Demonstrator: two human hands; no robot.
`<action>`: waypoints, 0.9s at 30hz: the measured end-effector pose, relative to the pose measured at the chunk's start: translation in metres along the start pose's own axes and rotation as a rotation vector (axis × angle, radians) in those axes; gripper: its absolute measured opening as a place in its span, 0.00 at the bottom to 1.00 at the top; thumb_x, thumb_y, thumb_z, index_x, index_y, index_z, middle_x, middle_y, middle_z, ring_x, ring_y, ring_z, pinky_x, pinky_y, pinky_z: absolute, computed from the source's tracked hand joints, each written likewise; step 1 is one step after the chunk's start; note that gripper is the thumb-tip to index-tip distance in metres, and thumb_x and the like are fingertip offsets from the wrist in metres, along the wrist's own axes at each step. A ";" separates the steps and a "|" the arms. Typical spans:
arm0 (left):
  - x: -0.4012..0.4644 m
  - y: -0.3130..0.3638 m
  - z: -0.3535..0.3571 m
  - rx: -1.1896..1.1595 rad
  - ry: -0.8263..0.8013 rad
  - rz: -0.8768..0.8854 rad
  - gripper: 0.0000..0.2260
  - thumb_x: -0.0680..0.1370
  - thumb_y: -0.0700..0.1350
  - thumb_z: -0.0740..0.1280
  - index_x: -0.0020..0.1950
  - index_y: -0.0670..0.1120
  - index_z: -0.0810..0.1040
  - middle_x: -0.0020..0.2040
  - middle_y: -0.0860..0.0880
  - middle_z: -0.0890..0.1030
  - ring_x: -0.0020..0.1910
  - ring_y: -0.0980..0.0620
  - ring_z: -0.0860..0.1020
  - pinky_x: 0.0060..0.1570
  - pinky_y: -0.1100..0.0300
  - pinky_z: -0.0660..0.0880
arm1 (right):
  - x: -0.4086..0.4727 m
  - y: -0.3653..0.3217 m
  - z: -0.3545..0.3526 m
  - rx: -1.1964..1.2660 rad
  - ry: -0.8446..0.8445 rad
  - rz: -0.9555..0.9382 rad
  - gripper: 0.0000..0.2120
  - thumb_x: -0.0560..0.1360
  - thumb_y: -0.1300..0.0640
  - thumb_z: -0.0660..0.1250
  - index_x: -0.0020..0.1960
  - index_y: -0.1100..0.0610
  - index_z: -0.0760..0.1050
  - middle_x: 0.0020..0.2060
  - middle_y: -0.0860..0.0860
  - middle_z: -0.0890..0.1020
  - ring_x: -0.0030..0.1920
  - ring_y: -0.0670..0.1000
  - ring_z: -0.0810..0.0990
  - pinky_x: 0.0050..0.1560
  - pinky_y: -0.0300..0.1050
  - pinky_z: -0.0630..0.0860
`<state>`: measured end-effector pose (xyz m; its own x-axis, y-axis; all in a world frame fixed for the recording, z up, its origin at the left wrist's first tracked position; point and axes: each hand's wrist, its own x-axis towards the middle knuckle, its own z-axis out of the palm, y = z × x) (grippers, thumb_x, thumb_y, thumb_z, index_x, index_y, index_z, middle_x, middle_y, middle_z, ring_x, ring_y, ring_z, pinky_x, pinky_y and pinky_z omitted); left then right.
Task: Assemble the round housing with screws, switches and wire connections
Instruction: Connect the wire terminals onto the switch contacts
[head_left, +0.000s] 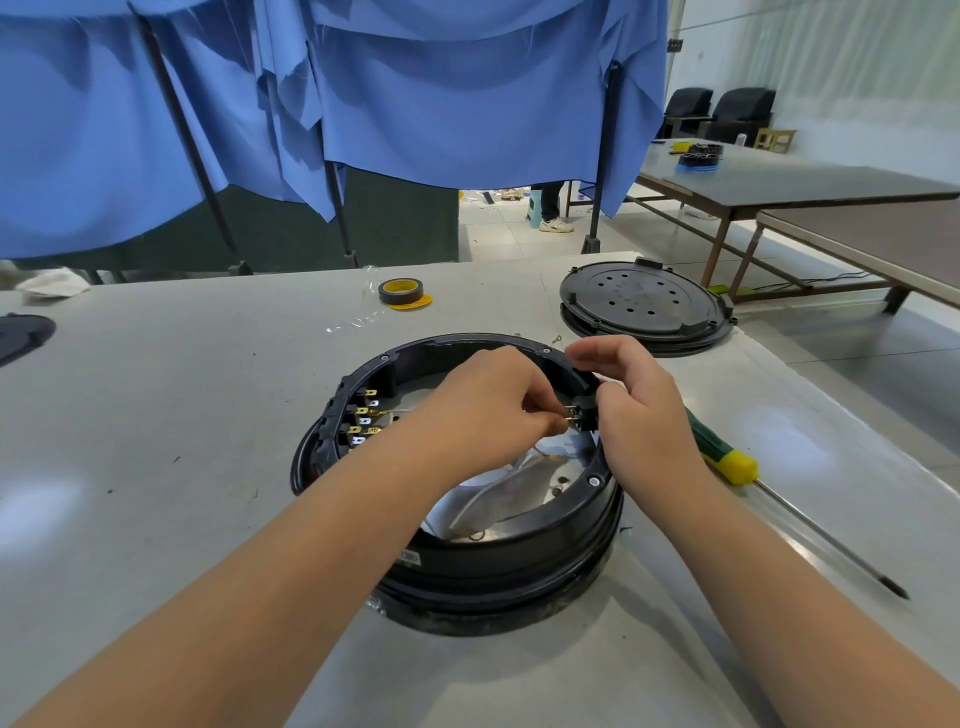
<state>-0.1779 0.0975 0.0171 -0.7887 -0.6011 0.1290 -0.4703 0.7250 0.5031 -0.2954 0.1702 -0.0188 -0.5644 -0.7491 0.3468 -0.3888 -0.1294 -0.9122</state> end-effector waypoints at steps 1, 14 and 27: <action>0.000 0.000 0.000 0.001 0.004 -0.003 0.05 0.76 0.47 0.70 0.48 0.50 0.86 0.42 0.53 0.84 0.40 0.58 0.77 0.39 0.68 0.70 | 0.000 0.000 0.000 0.001 0.000 0.000 0.20 0.71 0.73 0.52 0.54 0.56 0.74 0.51 0.51 0.79 0.55 0.49 0.77 0.60 0.52 0.75; -0.003 0.004 0.001 0.123 0.061 0.097 0.05 0.76 0.44 0.69 0.45 0.47 0.85 0.41 0.50 0.83 0.42 0.50 0.78 0.45 0.55 0.76 | 0.000 0.001 0.002 0.003 0.005 -0.014 0.21 0.71 0.73 0.52 0.53 0.54 0.74 0.49 0.50 0.80 0.54 0.50 0.78 0.58 0.53 0.76; -0.002 0.005 0.004 0.141 0.058 0.099 0.05 0.76 0.45 0.68 0.45 0.46 0.84 0.41 0.49 0.83 0.42 0.50 0.79 0.46 0.51 0.77 | 0.000 0.002 0.001 -0.007 -0.008 -0.019 0.21 0.71 0.73 0.52 0.54 0.54 0.74 0.50 0.51 0.79 0.55 0.50 0.77 0.58 0.53 0.75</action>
<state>-0.1805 0.1032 0.0158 -0.8120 -0.5394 0.2229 -0.4450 0.8193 0.3614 -0.2953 0.1695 -0.0205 -0.5510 -0.7519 0.3619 -0.4046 -0.1385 -0.9039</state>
